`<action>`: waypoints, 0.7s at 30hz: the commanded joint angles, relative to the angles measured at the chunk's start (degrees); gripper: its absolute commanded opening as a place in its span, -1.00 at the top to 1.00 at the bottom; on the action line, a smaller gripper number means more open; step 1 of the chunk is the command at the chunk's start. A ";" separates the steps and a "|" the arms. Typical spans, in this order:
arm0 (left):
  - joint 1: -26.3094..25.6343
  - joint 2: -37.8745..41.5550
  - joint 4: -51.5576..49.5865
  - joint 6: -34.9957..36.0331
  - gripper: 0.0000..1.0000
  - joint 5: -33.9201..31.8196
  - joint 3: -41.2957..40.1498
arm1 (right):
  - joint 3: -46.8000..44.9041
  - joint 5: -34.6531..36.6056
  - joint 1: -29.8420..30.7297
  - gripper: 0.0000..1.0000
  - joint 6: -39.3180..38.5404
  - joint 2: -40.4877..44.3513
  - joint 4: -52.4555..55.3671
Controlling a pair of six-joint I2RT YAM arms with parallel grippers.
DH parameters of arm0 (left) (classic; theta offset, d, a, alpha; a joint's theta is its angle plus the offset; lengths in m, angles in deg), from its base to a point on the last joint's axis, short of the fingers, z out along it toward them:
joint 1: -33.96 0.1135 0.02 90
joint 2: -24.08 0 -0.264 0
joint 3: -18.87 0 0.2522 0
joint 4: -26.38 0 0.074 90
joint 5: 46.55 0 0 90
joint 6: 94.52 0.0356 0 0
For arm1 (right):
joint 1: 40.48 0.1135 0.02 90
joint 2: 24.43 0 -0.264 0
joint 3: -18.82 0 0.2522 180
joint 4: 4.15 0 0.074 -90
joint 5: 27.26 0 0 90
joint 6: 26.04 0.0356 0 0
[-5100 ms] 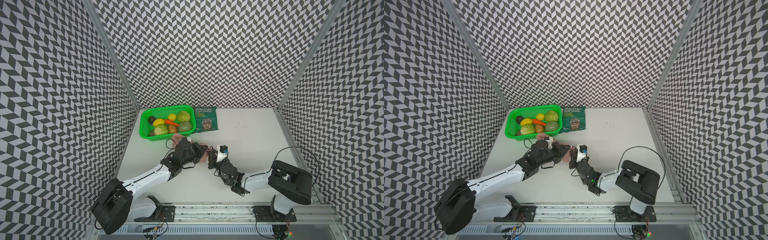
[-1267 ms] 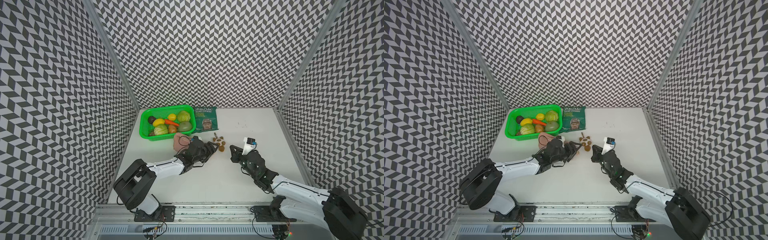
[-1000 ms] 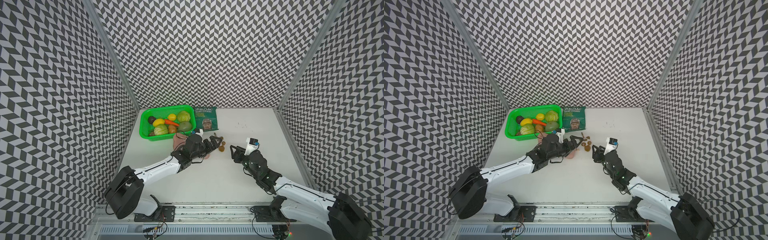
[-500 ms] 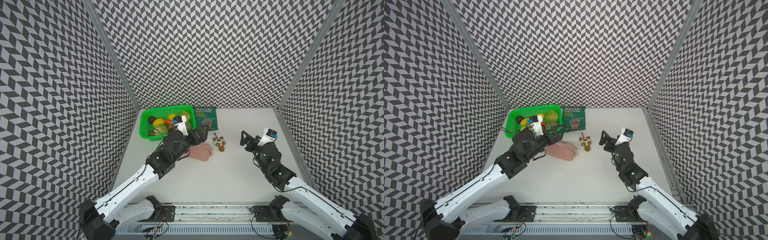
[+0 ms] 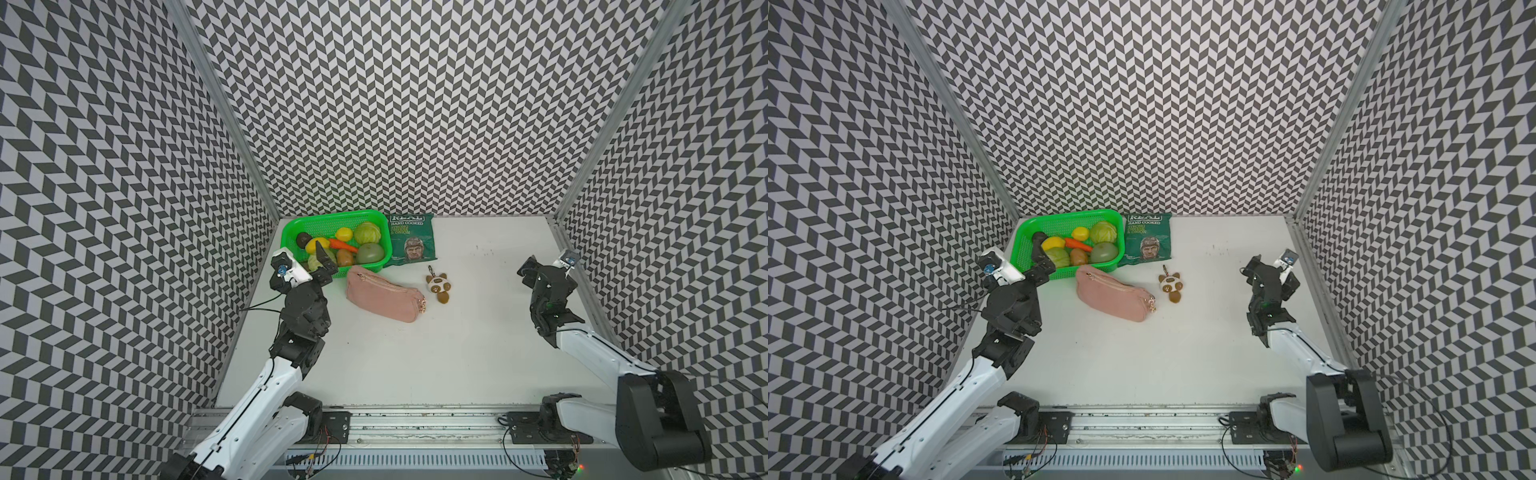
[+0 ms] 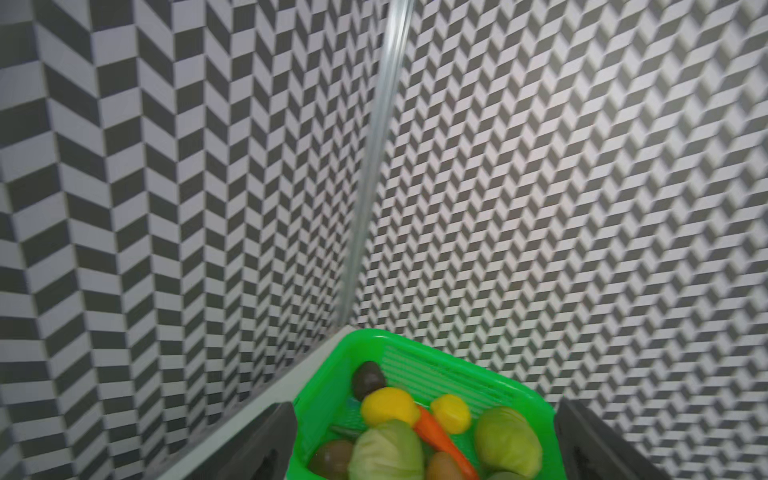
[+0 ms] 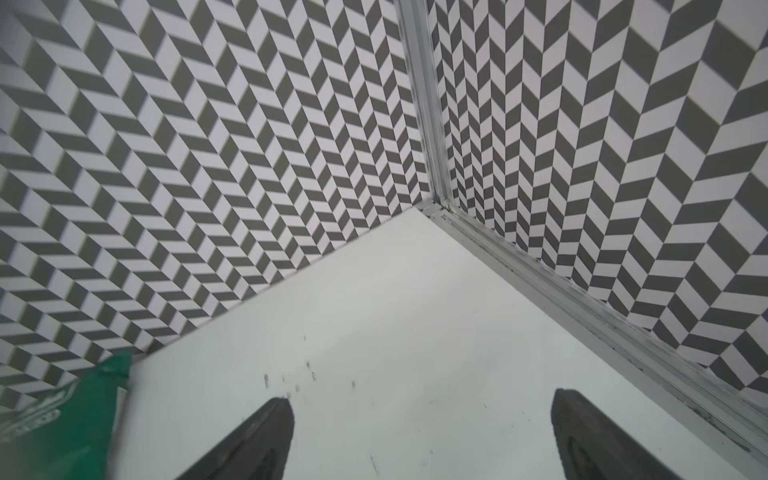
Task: Remove the decoration from the bag
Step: Adjust the decoration item at the center of the board.
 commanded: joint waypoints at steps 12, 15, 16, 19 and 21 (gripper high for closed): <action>10.63 -24.24 39.51 9.39 -1.00 19.89 -19.23 | -14.26 -8.17 -0.10 -1.00 -15.83 -11.59 -44.41; 13.46 -29.96 42.64 6.81 -1.00 25.66 -17.83 | -15.19 -14.59 -0.55 -1.00 -18.48 -14.78 -48.97; 14.11 -31.70 43.01 6.70 -1.00 28.15 -17.04 | -14.98 -15.26 -1.21 -1.00 -17.55 -15.76 -48.37; 14.46 -39.01 50.11 8.46 -1.00 32.81 -17.45 | -14.32 -17.13 -2.47 -1.00 -16.27 -14.97 -45.30; 14.56 -40.80 47.79 9.07 -1.00 34.39 -14.72 | -14.68 -17.16 -2.55 -1.00 -16.32 -15.39 -46.58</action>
